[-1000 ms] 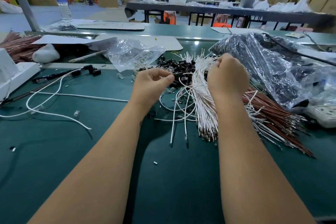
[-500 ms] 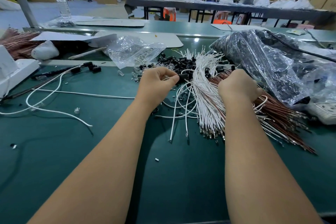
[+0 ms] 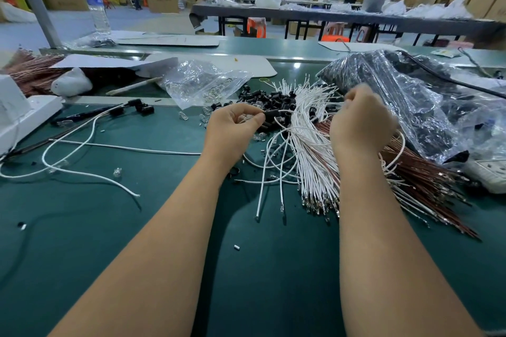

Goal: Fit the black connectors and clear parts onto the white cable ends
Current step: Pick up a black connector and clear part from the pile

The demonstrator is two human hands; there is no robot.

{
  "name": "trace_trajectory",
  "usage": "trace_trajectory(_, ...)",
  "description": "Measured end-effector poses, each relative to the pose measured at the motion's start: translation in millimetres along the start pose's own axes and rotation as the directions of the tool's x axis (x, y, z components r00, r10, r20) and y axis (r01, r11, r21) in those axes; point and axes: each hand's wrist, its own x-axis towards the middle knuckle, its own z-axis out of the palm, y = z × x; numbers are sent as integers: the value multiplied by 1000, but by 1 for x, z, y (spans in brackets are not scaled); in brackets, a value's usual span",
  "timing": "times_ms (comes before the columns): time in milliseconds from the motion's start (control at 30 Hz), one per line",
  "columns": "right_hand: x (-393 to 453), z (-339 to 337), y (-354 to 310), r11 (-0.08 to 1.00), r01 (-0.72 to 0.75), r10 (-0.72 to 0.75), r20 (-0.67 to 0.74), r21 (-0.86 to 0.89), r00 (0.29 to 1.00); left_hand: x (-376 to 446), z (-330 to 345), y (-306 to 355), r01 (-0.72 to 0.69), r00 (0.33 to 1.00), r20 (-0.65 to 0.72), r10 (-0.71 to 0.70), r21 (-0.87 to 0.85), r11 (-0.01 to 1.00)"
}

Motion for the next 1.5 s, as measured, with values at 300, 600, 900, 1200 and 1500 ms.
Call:
trace_trajectory(300,-41,30,-59,751,557,-574,-65,354,816,6,-8,-4,34,995,-95,-31,24,999)
trace_trajectory(600,-36,35,-45,837,262,-350,101,481,931,12,-23,-6,38,992,-117,-38,1,999)
trace_trajectory(900,-37,36,-48,828,267,-407,199,493,892,11,-19,-4,23,996,-83,-23,1,1000)
trace_trajectory(1200,-38,34,-47,770,267,-380,80,580,922,11,-21,-6,45,988,-147,-43,12,999)
trace_trajectory(1500,-34,34,-42,786,252,-312,11,565,950,10,-28,-7,74,986,-149,-75,-14,997)
